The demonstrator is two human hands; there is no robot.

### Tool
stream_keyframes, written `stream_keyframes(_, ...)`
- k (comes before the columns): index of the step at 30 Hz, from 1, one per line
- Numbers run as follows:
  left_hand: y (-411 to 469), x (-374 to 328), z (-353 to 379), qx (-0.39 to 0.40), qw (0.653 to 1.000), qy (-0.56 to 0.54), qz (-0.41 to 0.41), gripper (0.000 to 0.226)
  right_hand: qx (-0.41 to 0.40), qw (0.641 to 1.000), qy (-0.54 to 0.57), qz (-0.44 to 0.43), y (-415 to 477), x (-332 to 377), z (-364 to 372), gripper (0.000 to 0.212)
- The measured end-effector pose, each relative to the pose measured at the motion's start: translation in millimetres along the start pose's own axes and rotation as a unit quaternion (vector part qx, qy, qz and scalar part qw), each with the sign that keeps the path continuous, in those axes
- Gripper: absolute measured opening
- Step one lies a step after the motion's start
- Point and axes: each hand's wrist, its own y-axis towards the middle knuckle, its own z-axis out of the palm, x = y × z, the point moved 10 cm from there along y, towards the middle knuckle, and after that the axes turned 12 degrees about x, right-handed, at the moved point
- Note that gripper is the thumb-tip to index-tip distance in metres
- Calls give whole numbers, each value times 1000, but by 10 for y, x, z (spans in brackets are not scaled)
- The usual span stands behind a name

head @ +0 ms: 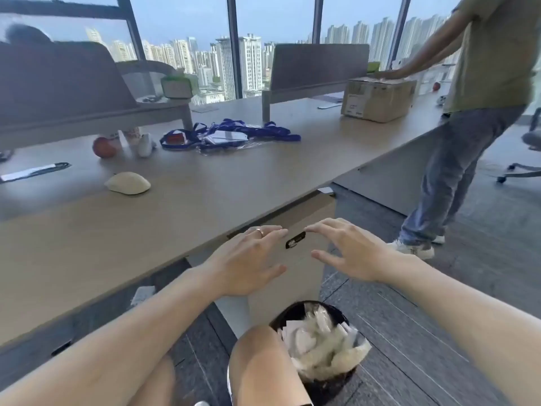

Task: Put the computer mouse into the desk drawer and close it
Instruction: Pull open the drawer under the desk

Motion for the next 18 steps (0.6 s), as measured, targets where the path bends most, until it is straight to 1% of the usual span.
stream_keyframes(3, 140, 293, 260, 20, 999, 29, -38, 76, -3, 998, -55, -7, 238, -83, 288, 51)
stream_keyframes(5, 212, 472, 431, 37, 997, 32, -65, 77, 3, 999, -45, 11, 402, -163, 500, 44)
stream_keyframes(8, 322, 622, 530, 12, 995, 41, -88, 76, -13, 998, 10, 55, 684, -309, 697, 37)
stream_keyframes(11, 392, 687, 566, -20, 991, 64, -118, 71, -12, 987, 108, 115, 954, -508, 979, 35)
stream_keyframes(13, 425, 671, 553, -54, 986, 93, -126, 66, -31, 968, 201, 144, 1059, -621, 1131, 35)
stream_keyframes(15, 444, 660, 525, -84, 981, 112, -132, 60, -57, 939, 287, 179, 1117, -725, 1253, 31)
stream_keyframes(17, 459, 667, 511, -105, 978, 119, -132, 50, -63, 899, 373, 221, 1190, -811, 1408, 26)
stream_keyframes(18, 461, 673, 509, -113, 978, 122, -129, 45, -51, 868, 426, 250, 1214, -841, 1503, 24)
